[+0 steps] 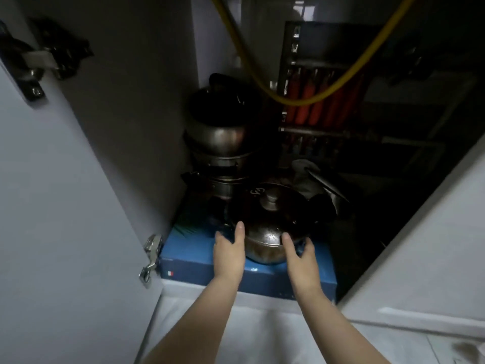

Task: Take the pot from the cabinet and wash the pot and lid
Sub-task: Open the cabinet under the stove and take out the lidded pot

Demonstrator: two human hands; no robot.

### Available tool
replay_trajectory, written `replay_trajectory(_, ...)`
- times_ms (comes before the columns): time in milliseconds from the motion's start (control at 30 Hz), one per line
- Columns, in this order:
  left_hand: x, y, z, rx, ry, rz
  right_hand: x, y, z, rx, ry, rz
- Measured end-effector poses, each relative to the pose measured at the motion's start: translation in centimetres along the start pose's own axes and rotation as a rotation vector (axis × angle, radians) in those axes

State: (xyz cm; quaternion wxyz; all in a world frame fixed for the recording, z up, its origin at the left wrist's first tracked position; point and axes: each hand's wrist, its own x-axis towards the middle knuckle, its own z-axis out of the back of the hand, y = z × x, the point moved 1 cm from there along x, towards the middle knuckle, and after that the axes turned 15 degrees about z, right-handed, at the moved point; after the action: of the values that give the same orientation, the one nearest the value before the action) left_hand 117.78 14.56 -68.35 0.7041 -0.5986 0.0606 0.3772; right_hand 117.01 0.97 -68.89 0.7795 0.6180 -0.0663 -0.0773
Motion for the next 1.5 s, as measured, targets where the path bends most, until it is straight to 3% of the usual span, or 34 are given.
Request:
replay_trajectory(500, 2.9, -0.2, -1.6, -0.469, 0.287, 0.142, 3.5, -1.4, 0.1, 0.293, -0.019, -0.073)
replay_trajectory(733, 3.3, -0.1, -2.0, -0.595, 0.323, 0.166, 4.9, -2.0, -0.3, 0.435, -0.014, -0.155)
replay_trajectory(1100, 0.4, 0.8, -0.7, -0.761, 0.359, 0.174, 2.4, -2.3, 0.0, 0.515, -0.014, -0.123)
replay_trajectory(1267, -4.0, 0.7, 2.2, -0.746, 0.376, 0.145, -2.5, 1.7, 1.1, 0.572, -0.063, -0.157)
replay_trajectory(1400, -9.0, 1.2, 5.8, -0.565, 0.302, 0.098, -7.2, 7.0, 2.5, 0.603, -0.113, -0.227)
replay_trajectory(1500, -14.2, -0.1, 8.7, -0.618, 0.305, 0.135, -10.7, 11.8, 4.1, 0.608, -0.092, -0.283)
